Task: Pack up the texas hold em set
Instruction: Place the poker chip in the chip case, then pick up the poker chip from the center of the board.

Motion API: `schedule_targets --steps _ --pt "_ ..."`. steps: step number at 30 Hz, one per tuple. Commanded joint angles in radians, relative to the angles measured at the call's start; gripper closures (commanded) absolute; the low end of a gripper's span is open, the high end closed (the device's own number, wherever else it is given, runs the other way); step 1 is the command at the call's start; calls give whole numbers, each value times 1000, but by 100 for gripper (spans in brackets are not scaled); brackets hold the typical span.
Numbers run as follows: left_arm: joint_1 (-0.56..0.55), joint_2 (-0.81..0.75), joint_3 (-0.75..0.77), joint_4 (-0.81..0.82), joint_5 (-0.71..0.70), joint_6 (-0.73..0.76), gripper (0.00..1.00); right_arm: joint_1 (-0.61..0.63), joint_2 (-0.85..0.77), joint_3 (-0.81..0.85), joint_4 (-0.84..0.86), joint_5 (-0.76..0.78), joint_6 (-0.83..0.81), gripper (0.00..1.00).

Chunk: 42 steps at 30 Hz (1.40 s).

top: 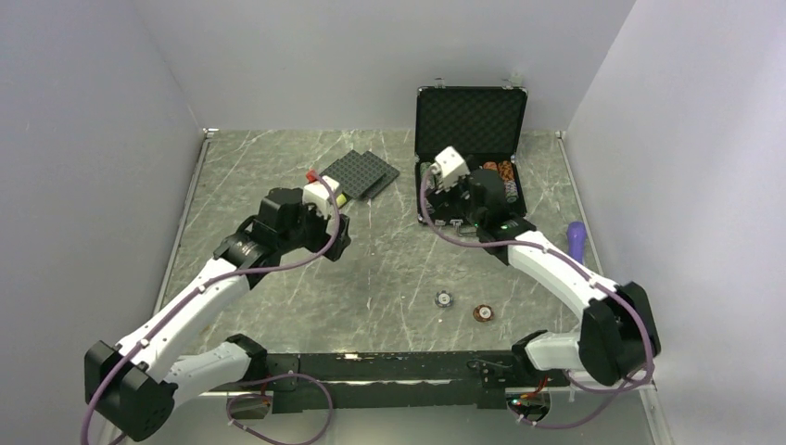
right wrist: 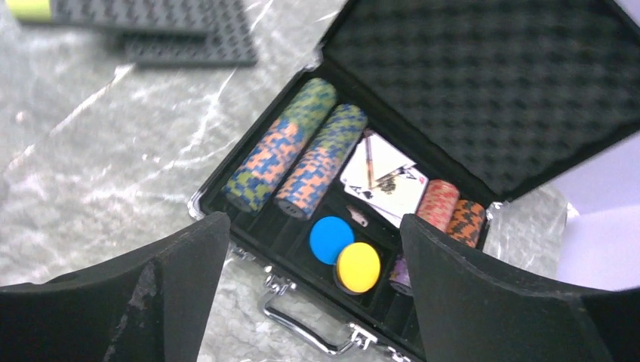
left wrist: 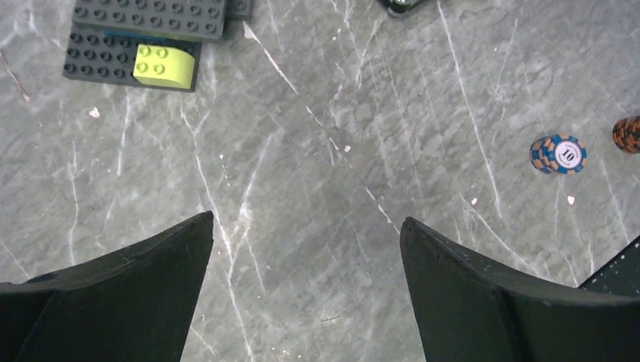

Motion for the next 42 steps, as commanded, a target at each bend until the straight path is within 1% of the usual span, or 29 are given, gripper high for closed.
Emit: schedule_targets --steps 1,2,5,7,8,9,11,13,16,20,24,28,33,37,42 --pt "-85 -30 12 57 -167 -8 3 -68 -104 -11 61 -33 269 6" --pt "-129 -28 14 58 -203 -26 3 -83 -113 -6 35 -55 308 4" --pt "-324 6 19 84 -325 -77 3 -146 -142 3 -26 -164 445 1" --pt "-429 57 21 118 -369 -113 3 -206 -175 -24 -15 -279 557 0" --pt "-471 93 29 136 -372 -137 3 -225 -195 -44 0 -297 611 0" --pt "-503 146 38 154 -366 -160 3 -240 -216 -60 5 -299 663 0" --pt "-568 228 64 193 -353 -191 3 -253 -254 -81 -9 -274 701 0" --pt "-629 316 104 231 -341 -192 3 -256 -287 -96 -38 -208 728 0" --pt "-685 469 211 215 -299 -210 4 -272 -359 -126 -61 -141 760 0" --pt "-717 625 332 176 -245 -241 4 -277 -481 -186 -87 -11 789 0" --pt "-719 732 387 174 -212 -266 4 -279 -578 -200 -135 -30 763 0" --pt "-719 822 459 124 -198 -272 5 -276 -621 -191 -181 -67 757 0" --pt "-717 881 491 106 -228 -275 9 -278 -646 -188 -189 -126 759 0" --pt "-716 908 507 79 -264 -281 16 -276 -649 -180 -203 -139 762 0" --pt "-712 924 494 93 -253 -280 25 -277 -655 -180 -205 -142 765 0"
